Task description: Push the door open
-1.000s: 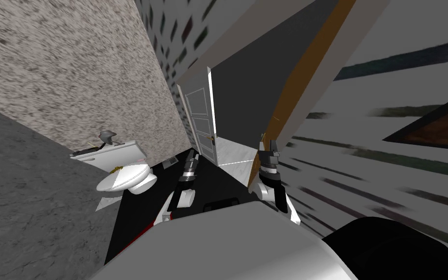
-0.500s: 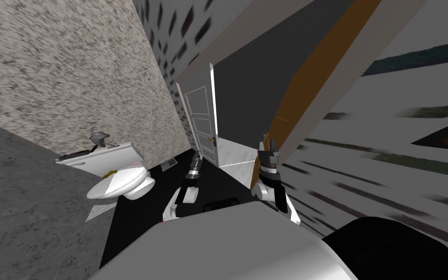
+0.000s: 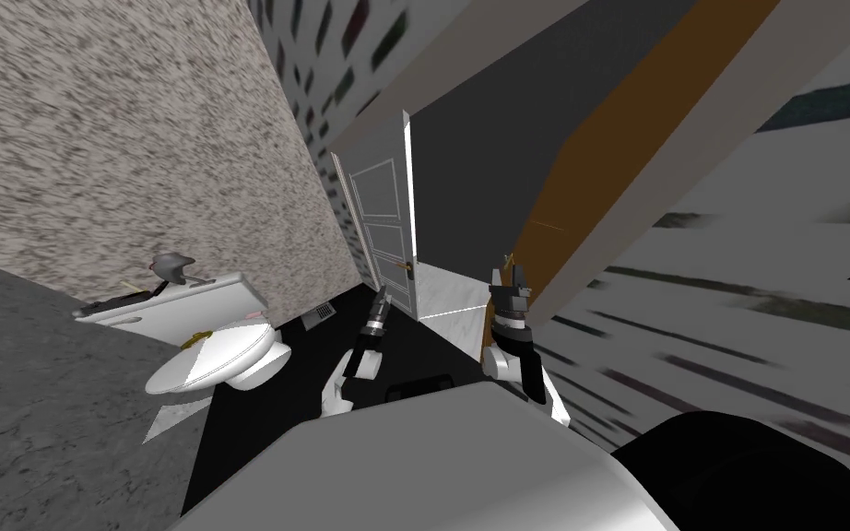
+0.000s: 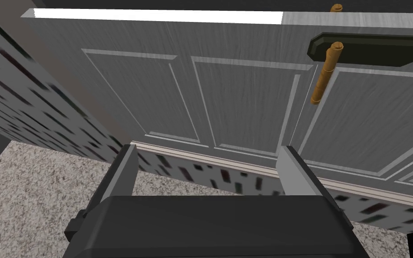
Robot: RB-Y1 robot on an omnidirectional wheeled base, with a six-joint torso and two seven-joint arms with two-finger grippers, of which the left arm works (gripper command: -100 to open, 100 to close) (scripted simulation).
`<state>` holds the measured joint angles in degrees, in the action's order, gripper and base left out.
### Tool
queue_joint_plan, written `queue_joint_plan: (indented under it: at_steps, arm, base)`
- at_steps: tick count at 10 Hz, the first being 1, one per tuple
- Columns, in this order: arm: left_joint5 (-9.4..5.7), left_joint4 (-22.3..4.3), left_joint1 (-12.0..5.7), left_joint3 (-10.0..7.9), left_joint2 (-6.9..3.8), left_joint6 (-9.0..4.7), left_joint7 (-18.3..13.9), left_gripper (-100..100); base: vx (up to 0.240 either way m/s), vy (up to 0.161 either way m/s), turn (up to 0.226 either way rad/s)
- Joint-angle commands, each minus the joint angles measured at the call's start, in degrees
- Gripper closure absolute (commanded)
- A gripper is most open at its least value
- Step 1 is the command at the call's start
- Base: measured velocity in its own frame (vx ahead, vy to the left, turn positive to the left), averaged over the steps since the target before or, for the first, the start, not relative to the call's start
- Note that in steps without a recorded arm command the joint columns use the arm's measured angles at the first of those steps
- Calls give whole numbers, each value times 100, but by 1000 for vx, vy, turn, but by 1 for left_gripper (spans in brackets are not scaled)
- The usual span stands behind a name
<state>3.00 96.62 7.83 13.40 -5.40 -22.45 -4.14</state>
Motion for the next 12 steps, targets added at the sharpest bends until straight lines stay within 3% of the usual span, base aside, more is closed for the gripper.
queue_joint_plan:
  at_steps: [1, 10, 12]
  arm:
    - [35, -162, -97, 64, -3, 19, -57, -100]
    - [214, -1293, -786, 361, 55, 37, -347, -100]
    - [233, -1416, -861, 394, 66, 39, -378, -100]
  base:
    - [94, 93, -31]
    - [89, 95, -31]
    - [57, 47, -9]
